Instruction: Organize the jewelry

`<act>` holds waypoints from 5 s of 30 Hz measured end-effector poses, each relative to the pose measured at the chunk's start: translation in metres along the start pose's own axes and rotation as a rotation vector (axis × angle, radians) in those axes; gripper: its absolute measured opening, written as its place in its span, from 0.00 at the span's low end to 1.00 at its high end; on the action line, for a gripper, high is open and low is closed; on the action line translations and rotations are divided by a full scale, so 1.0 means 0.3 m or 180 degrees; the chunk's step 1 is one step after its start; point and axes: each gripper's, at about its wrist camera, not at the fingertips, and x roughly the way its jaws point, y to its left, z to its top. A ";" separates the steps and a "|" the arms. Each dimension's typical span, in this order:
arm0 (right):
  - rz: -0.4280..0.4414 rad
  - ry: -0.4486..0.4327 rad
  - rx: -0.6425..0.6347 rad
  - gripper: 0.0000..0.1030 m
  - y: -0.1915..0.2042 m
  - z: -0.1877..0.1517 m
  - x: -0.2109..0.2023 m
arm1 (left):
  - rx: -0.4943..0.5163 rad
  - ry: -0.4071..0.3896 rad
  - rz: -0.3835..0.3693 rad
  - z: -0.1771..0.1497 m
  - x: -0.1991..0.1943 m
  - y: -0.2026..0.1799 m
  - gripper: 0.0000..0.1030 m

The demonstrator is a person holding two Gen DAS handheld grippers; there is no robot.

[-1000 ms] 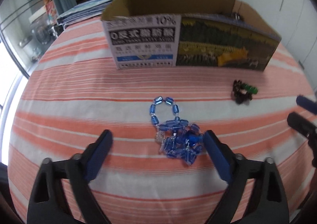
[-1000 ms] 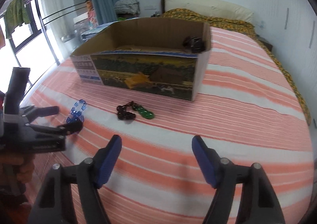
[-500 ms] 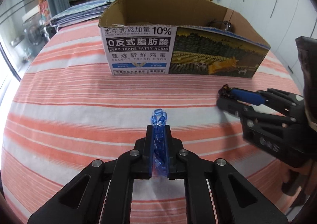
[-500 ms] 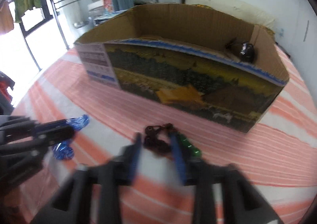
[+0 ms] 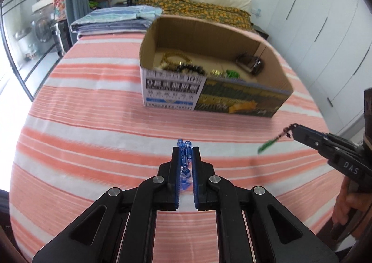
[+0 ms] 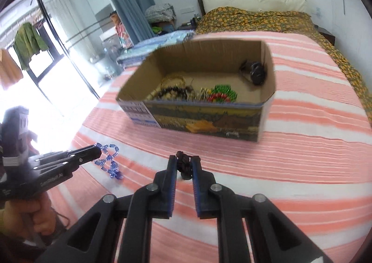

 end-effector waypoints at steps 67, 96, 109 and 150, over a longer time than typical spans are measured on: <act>-0.0988 -0.0427 -0.0113 0.82 -0.048 0.375 0.001 | 0.0273 -0.0505 0.0859 0.480 0.045 -0.221 1.00; -0.1159 -0.0878 -0.0054 0.82 0.107 0.069 -0.181 | 0.0439 -0.0776 0.0735 0.156 -0.066 -0.201 1.00; -0.1101 -0.1189 0.0001 0.82 0.168 -0.014 -0.331 | 0.0318 -0.0819 0.0806 0.051 -0.288 -0.166 1.00; -0.1114 -0.0707 -0.0296 0.82 0.148 0.303 -0.043 | 0.0310 -0.0818 0.0987 0.358 -0.052 -0.091 1.00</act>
